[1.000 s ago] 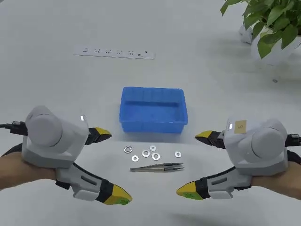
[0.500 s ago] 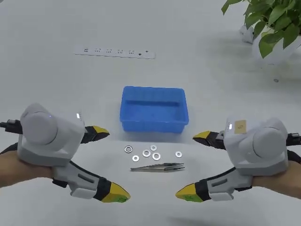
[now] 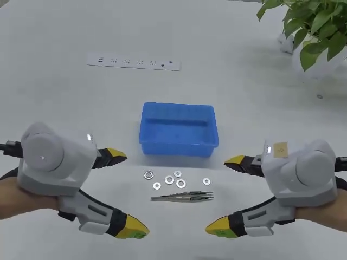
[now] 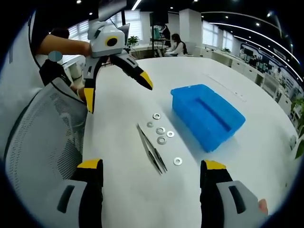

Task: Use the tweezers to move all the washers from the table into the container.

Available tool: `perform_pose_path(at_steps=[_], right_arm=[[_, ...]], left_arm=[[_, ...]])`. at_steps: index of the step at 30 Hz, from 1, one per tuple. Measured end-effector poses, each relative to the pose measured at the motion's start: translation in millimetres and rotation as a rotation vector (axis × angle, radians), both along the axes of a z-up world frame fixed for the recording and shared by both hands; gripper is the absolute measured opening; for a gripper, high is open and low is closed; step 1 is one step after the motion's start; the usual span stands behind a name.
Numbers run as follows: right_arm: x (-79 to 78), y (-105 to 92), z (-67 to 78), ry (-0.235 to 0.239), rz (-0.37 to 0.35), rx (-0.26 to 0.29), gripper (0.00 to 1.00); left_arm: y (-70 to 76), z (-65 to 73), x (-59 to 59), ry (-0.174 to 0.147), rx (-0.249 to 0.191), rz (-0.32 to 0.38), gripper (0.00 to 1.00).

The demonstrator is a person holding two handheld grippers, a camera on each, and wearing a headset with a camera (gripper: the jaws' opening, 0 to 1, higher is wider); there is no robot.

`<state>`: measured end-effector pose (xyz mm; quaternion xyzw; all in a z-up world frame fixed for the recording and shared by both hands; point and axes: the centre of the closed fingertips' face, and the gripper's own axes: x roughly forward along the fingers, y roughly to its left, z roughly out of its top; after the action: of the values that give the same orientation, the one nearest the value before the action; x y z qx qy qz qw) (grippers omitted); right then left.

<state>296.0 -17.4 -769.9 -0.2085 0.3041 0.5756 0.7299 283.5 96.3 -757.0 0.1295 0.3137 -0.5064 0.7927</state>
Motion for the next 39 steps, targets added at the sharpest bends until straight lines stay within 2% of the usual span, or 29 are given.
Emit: perform_pose_path(at_steps=[12, 14, 17, 20, 23, 28, 36, 39], right_arm=[[-2.0, 3.0, -1.3, 0.006, 0.015, 0.002, 0.85], [-1.0, 2.8, -1.3, 0.007, 0.015, 0.002, 0.84], [-0.5, 0.2, -3.3, 0.017, 0.012, -0.003, 0.84], [0.0, -2.3, -4.3, 0.02, 0.008, -0.002, 0.84], [0.3, -4.2, -5.9, 0.022, 0.007, -0.004, 0.84], [2.8, -5.6, -6.9, 0.022, 0.006, 0.0, 0.84], [8.1, -7.2, -6.6, 0.019, 0.001, 0.003, 0.83], [12.3, -6.8, -4.8, 0.009, -0.009, 0.011, 0.83]], left_arm=[[-0.4, -5.9, -0.3, 0.003, 0.01, -0.001, 0.96], [-2.0, -4.7, 0.5, 0.007, -0.006, 0.003, 0.96], [-3.4, -2.6, 4.0, 0.034, -0.052, 0.043, 0.95], [-0.6, -3.2, 4.7, 0.022, -0.044, 0.049, 0.94], [0.4, -7.0, 1.3, 0.028, -0.033, 0.043, 0.94], [-3.6, -10.4, -0.5, -0.008, -0.017, 0.018, 0.92], [-4.5, -8.6, 8.6, -0.01, -0.027, 0.029, 0.92], [-3.3, -7.6, 12.2, -0.023, -0.025, 0.035, 0.91]])
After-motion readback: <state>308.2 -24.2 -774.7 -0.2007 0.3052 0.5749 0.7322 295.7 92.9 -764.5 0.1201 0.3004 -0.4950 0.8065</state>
